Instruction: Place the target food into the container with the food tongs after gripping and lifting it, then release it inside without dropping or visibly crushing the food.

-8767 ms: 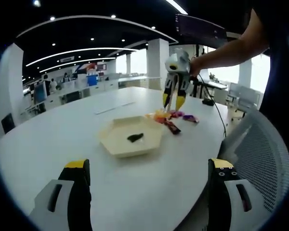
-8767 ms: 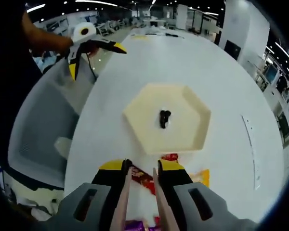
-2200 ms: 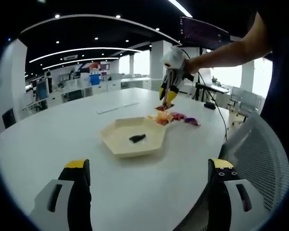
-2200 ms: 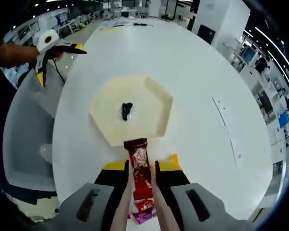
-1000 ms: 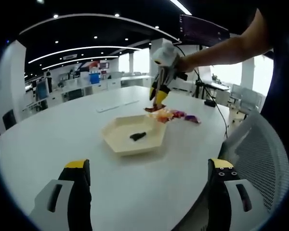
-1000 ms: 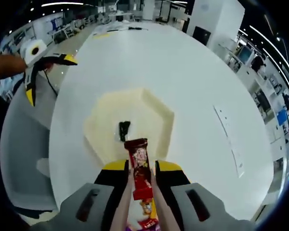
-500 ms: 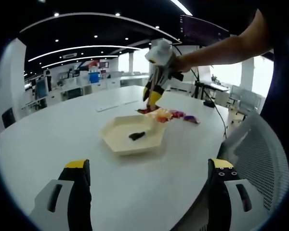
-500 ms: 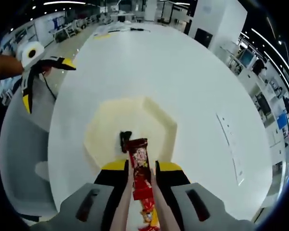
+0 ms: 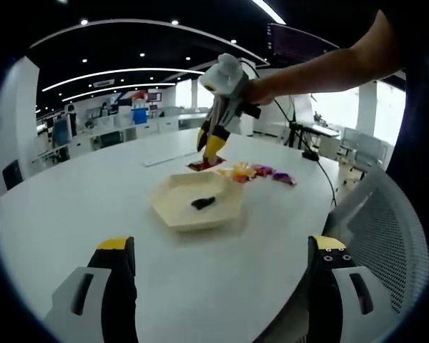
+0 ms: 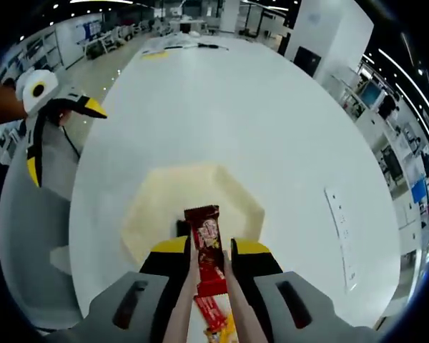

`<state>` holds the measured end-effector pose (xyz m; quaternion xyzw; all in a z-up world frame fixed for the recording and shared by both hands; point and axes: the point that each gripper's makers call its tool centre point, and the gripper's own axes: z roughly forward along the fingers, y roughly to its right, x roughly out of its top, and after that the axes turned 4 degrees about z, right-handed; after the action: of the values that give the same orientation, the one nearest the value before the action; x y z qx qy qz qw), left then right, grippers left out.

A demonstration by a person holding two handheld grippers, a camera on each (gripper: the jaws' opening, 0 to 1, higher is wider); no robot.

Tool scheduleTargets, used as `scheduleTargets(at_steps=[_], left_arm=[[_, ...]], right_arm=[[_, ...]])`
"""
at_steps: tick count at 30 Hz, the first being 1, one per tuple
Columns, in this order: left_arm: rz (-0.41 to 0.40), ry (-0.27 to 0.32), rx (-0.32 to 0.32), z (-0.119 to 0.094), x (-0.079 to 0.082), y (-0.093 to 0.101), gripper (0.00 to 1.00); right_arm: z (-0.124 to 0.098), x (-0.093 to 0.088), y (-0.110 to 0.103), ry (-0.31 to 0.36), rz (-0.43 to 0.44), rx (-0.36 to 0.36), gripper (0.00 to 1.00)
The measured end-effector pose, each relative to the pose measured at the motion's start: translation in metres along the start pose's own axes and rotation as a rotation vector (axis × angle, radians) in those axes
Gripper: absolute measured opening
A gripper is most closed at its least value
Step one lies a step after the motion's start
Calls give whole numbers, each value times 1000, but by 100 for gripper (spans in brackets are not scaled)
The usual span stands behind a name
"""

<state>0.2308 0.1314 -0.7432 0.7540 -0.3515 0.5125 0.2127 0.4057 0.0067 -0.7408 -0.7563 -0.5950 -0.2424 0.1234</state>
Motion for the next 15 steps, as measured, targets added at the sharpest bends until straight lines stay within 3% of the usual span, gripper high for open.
scheduleTargets(at_steps=[15], left_arm=[[-6, -2, -4, 0, 0, 1, 97]], right_arm=[[9, 14, 2, 13, -15, 4, 23]])
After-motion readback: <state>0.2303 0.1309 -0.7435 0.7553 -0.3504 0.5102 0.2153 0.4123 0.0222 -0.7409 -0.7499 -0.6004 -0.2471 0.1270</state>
